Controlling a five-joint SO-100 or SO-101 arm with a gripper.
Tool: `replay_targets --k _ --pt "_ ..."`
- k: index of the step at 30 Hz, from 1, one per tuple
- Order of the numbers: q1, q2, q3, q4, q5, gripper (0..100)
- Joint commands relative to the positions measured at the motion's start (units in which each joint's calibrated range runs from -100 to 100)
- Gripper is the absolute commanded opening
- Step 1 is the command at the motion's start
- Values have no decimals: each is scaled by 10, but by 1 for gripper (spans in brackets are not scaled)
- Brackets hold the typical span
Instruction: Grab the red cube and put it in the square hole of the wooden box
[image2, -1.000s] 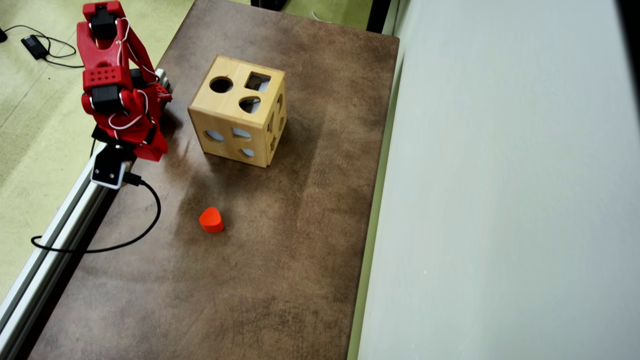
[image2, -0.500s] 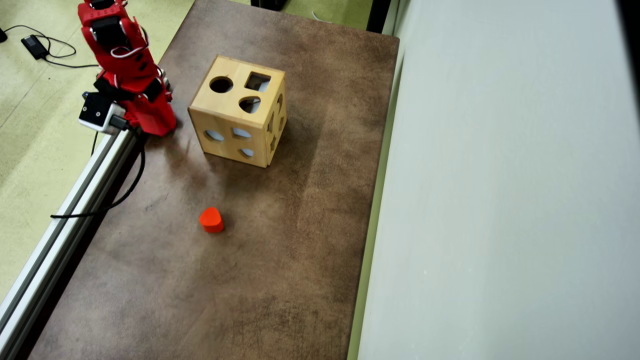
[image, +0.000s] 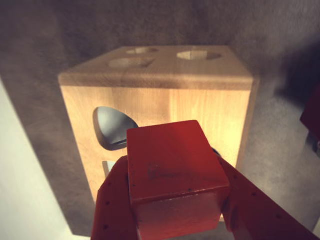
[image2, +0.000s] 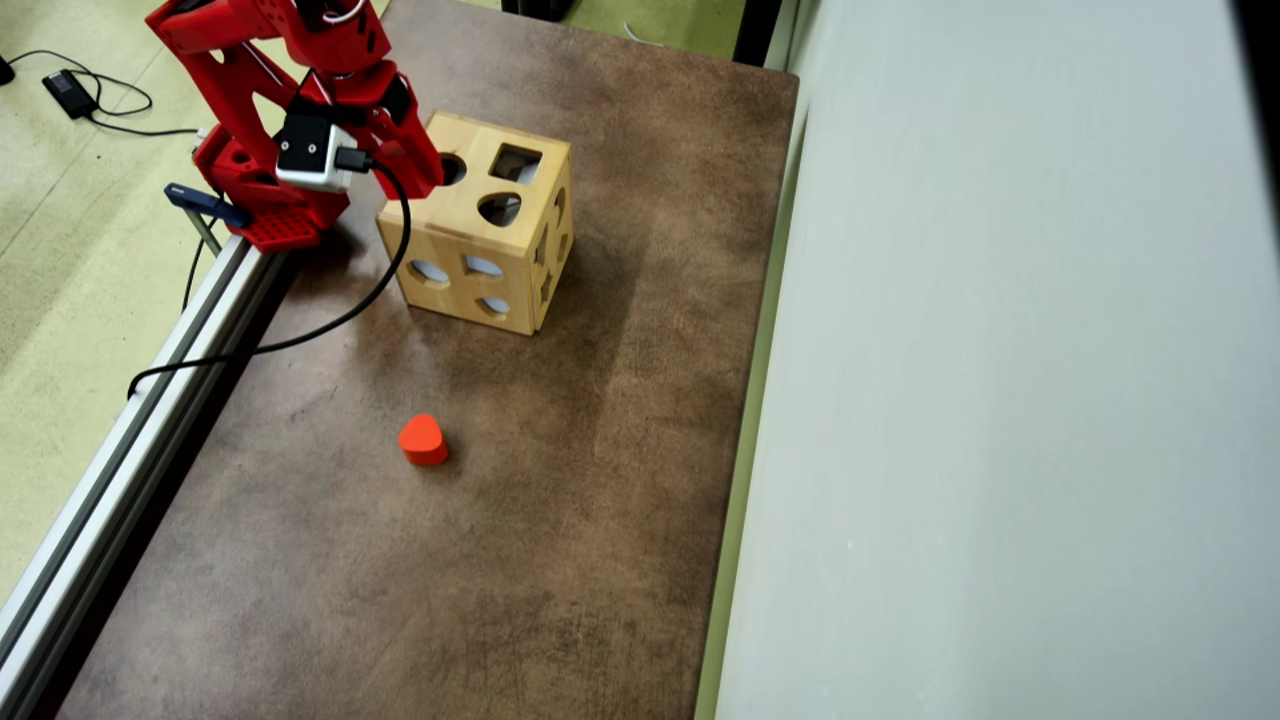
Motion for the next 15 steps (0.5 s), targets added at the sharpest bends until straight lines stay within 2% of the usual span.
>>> replay_targets --k 1,15 --pt "-18 64 -64 -1 -15 2" --pt "-30 237 -196 -1 -53 2"
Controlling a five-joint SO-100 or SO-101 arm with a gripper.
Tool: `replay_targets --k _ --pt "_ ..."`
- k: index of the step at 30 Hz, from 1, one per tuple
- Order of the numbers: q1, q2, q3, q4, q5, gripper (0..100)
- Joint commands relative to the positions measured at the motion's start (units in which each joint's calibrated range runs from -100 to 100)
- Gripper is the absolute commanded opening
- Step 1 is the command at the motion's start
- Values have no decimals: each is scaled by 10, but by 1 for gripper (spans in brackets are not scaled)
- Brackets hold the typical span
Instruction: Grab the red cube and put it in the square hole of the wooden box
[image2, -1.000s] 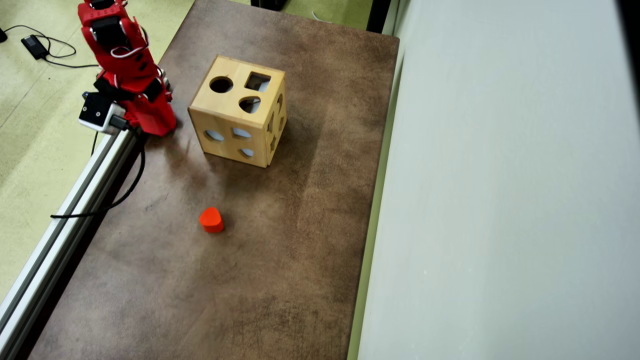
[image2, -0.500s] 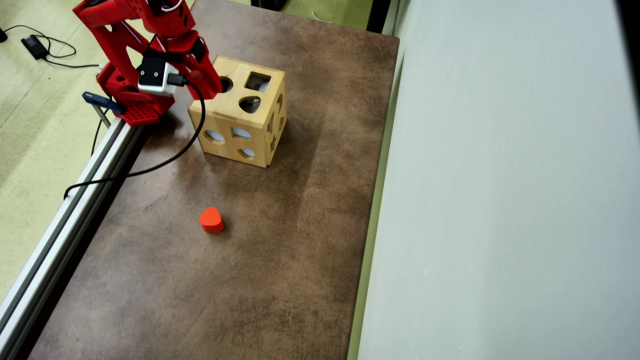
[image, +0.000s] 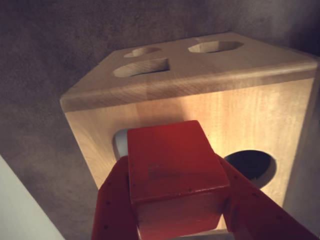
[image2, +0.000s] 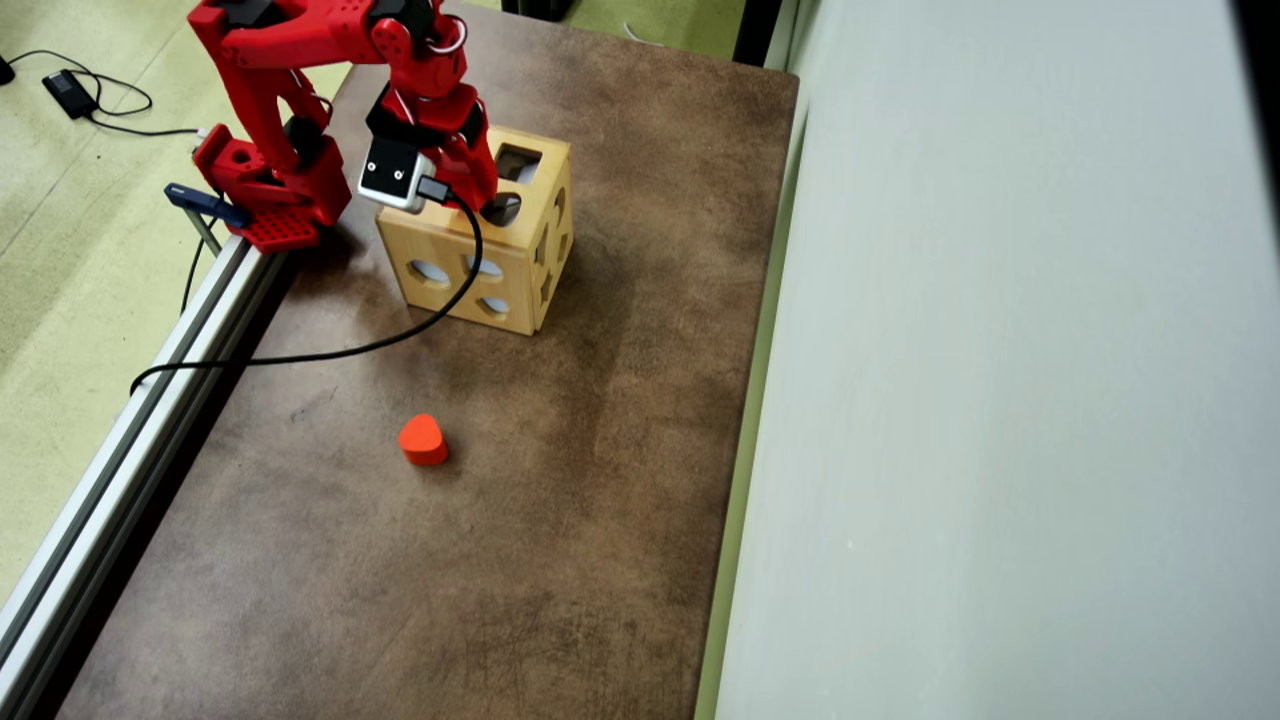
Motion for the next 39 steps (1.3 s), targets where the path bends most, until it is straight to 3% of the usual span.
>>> replay_targets --k 1,17,39 --pt "-26 19 -56 -1 -5 2" --pt "-126 64 -86 -2 -38 2" --pt "-152 81 -94 -2 -71 2"
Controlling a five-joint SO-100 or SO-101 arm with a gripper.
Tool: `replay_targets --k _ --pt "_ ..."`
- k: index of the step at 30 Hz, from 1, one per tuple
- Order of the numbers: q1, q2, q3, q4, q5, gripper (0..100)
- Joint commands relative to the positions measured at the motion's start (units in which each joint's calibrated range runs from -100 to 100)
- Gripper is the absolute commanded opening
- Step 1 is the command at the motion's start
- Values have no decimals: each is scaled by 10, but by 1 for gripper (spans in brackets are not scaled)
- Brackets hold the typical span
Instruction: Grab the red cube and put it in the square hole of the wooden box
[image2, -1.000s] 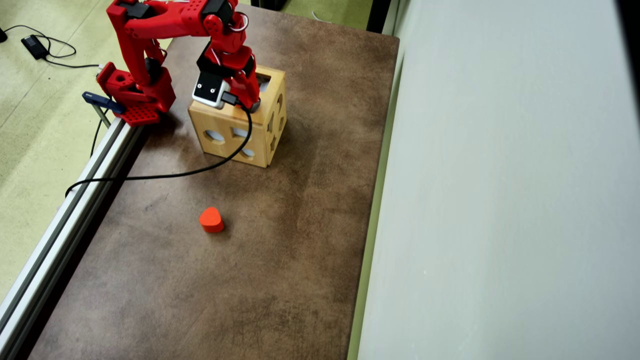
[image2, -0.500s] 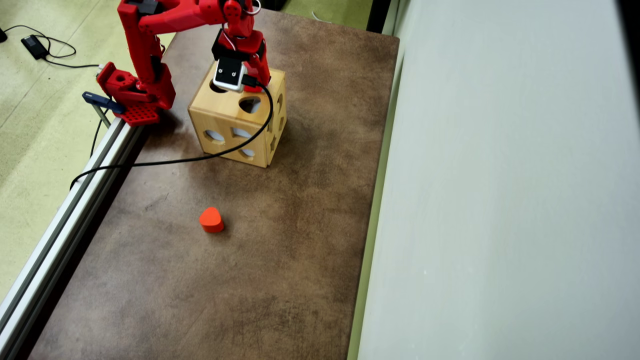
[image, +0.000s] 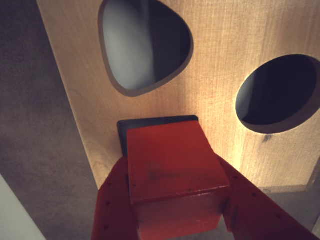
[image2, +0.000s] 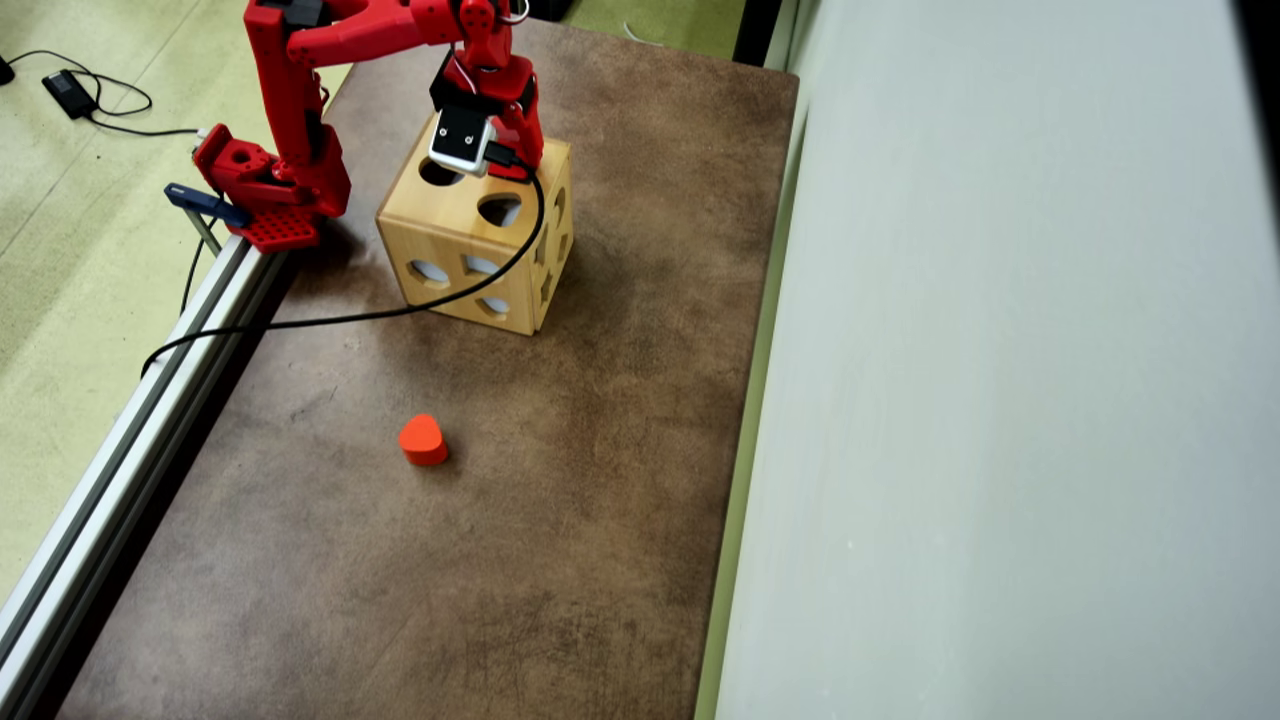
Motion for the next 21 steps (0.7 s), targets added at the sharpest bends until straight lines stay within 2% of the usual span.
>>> replay_targets --k 1,5,16,21 --pt "-7 -3 -26 -2 -1 3" --pt "-7 -3 -26 -2 0 8" --pt "-7 -4 -17 2 0 36" --pt "-8 -4 -16 2 0 39"
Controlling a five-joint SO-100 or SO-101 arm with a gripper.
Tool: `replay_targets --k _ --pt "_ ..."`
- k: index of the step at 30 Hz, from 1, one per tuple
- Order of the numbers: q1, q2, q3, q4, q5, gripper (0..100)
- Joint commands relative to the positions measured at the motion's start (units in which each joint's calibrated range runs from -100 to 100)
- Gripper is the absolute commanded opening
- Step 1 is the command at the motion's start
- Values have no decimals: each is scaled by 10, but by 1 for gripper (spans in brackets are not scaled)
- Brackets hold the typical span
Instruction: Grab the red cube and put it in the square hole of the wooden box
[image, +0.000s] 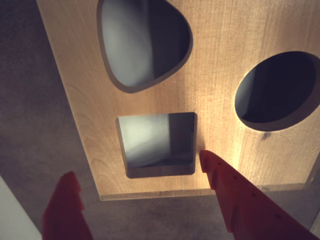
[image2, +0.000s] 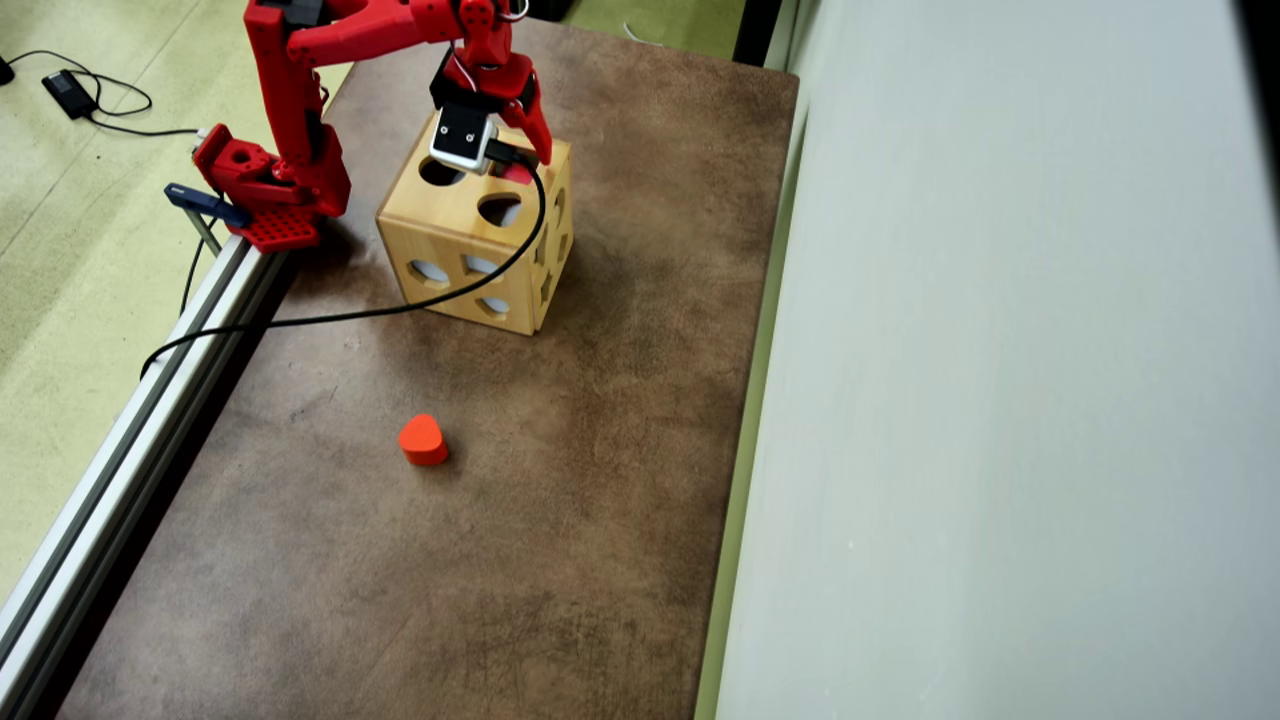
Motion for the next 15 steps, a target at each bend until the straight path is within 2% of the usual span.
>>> replay_targets --k 1,7,15 --pt "-8 -4 -16 2 1 39" --pt "-16 -50 -23 4 4 39" --pt "-9 -372 -7 6 6 39"
